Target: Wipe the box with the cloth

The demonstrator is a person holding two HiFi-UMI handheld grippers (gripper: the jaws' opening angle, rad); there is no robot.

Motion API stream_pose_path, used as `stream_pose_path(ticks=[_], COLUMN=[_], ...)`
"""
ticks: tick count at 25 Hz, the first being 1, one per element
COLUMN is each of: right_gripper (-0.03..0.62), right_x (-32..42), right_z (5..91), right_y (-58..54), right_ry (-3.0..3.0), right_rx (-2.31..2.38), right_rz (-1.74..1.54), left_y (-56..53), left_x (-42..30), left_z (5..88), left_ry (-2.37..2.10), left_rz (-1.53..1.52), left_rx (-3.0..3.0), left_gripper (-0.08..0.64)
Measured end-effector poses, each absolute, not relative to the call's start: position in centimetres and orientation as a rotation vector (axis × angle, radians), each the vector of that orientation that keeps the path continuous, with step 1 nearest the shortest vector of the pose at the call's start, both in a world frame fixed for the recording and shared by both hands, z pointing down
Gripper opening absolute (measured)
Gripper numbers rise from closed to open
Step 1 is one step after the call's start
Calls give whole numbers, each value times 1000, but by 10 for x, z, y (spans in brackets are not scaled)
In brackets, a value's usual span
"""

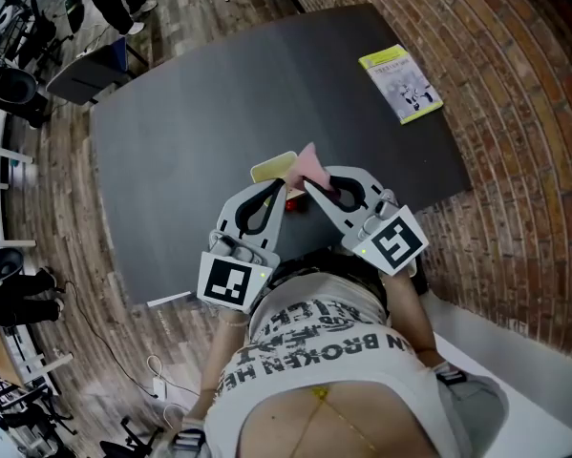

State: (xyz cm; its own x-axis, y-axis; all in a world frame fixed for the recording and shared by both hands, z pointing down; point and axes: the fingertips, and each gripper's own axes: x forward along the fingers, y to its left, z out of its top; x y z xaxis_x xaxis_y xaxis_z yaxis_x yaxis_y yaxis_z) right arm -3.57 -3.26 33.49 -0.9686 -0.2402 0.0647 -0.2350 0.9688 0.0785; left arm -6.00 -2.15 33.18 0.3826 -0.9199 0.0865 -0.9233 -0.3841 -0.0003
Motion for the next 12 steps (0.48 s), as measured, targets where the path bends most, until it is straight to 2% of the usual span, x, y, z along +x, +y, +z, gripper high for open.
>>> stream_pose_path(ticks=[12], right_gripper=[17], right_x=[-43], right_z=[337], right_y=[-29], right_ry=[-3035], right_rx=[340], right_rz=[-122], left_y=[-21], left_x=[-63], left_z=[335], left_ry=[-1714], left_rz=[127], left_rx=[2569], left_gripper=[7])
